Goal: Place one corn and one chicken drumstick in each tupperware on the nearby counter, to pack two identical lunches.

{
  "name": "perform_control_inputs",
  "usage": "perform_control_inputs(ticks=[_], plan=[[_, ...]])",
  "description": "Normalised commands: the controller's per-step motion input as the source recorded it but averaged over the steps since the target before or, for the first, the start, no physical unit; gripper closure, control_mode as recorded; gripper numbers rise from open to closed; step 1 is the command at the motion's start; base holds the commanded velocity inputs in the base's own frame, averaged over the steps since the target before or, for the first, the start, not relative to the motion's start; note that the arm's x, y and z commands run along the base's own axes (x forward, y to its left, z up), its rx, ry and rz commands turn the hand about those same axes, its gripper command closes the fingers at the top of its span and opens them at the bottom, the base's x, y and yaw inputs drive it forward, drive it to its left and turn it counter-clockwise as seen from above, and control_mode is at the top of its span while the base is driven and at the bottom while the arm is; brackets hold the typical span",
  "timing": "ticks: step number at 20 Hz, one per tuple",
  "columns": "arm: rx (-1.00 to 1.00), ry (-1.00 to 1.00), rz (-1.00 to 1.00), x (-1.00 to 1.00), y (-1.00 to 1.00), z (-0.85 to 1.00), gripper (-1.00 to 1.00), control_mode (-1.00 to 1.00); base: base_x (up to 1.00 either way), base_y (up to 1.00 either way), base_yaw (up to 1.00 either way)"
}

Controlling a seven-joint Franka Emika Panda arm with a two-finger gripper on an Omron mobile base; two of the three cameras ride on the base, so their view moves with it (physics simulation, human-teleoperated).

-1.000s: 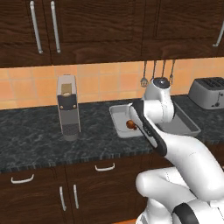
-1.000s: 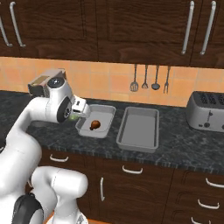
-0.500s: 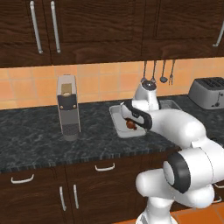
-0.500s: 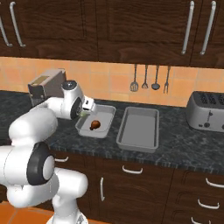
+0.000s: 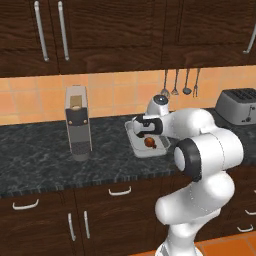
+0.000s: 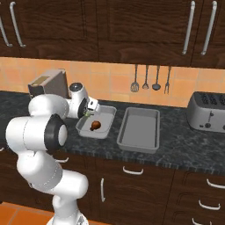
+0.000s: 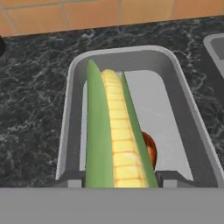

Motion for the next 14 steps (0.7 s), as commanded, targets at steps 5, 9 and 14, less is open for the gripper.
perform_control_inputs(ticks=[5, 9, 14], plan=[[0.06, 0.0, -0.03, 0.79, 0.01, -0.29, -1.0, -1.0, 0.0, 0.0, 0.0], [0.12, 0.0, -0.03, 0.65, 0.0, -0.05, -1.0, -1.0, 0.0, 0.0, 0.0], [0.13, 0.0, -0.05, 0.39, -0.06, 0.01, -1.0, -1.0, 0.0, 0.0, 0.0]])
